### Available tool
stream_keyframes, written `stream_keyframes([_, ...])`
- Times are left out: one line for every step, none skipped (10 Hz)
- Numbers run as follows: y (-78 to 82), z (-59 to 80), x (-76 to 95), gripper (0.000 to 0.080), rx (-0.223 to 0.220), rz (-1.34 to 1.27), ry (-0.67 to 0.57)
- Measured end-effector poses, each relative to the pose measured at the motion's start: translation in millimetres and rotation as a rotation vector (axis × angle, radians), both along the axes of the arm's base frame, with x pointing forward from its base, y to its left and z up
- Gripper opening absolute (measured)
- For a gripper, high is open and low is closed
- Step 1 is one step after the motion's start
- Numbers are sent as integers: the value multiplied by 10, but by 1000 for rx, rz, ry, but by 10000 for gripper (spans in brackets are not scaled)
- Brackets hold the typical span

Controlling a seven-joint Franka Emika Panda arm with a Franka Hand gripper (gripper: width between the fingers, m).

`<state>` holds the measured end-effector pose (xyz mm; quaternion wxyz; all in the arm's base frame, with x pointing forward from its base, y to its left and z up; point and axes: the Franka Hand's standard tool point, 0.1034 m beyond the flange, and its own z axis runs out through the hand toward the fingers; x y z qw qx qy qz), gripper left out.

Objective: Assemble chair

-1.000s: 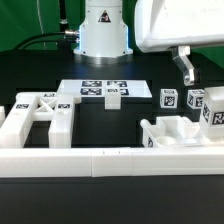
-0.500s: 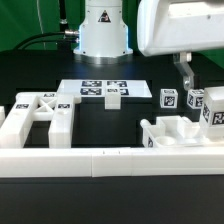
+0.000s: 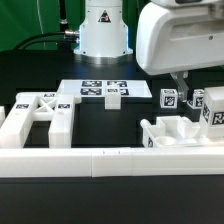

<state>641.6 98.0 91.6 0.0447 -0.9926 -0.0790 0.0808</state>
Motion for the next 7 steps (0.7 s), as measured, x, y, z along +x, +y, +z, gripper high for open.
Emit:
stream_keyframes([6,-7,82,649,2,-2,-22])
stream_keyframes([2,-18,72,649,2,-2,-16])
stream_keyframes([-6,-20,75,649,2,-3,-14])
stream_keyframes([-6,-13,82,649,2,-3,-16])
stream_keyframes([-2,-13,82,528,2,-3,-17])
stream_keyframes([15,-18,83,391,4,-1,-20])
stream_keyframes([14,-18,84,391,4,-1,-20])
